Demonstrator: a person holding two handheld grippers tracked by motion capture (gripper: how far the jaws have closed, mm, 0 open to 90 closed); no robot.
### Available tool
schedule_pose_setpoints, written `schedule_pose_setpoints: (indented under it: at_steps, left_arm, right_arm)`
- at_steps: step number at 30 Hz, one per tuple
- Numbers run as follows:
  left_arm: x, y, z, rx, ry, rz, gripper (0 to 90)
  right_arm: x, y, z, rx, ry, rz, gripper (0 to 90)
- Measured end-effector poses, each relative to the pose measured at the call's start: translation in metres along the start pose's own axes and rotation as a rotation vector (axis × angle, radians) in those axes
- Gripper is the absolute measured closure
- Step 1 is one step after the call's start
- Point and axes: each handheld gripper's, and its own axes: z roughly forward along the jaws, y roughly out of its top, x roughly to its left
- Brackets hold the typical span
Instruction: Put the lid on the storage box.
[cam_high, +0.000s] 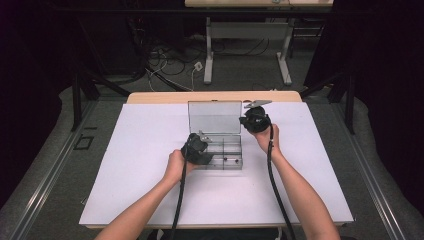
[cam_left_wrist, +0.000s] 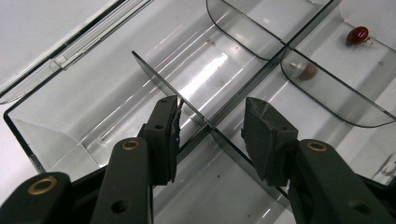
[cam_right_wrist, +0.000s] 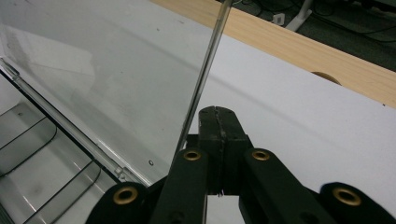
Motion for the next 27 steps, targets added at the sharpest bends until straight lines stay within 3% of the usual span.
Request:
schedule_pose_setpoints:
  at_steps: [14,27]
  left_arm:
    - [0.0001,0.0002,0.0000,0.001,-0.001,0.000,56.1]
    - [0.0016,0.0012,0.0004,0.013,-0.010,0.014,54.6]
  right_arm:
    - [0.0017,-0.0011,-0.0031,-0.012,0.009,0.002,90.0]
    - [0.0045,-0.0007,-0.0085,-0.023,0.023,-0.028,90.0]
